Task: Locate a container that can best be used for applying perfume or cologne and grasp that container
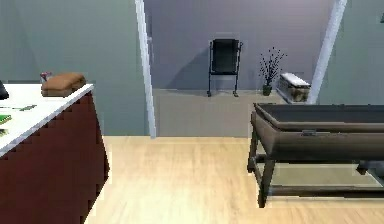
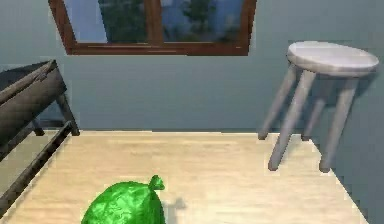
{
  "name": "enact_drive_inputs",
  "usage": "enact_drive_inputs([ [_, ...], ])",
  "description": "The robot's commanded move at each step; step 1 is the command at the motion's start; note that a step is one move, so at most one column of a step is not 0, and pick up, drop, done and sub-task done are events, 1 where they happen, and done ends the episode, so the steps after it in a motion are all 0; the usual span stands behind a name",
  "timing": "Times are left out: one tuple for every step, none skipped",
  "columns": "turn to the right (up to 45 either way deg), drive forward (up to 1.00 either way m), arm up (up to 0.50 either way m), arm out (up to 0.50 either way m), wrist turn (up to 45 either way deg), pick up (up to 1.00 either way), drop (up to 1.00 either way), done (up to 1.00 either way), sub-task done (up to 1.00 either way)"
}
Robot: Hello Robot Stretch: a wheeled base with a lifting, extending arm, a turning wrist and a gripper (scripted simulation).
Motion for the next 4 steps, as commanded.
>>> enact_drive_inputs([
  [-45.0,0.0,0.0,0.0,0.0,0.0,0.0,0.0,0.0],
  [-42.0,0.0,0.0,0.0,0.0,0.0,0.0,0.0,0.0],
  [0.0,0.05,0.0,0.0,0.0,0.0,0.0,0.0,0.0],
  [45.0,0.0,0.0,0.0,0.0,0.0,0.0,0.0,0.0],
])
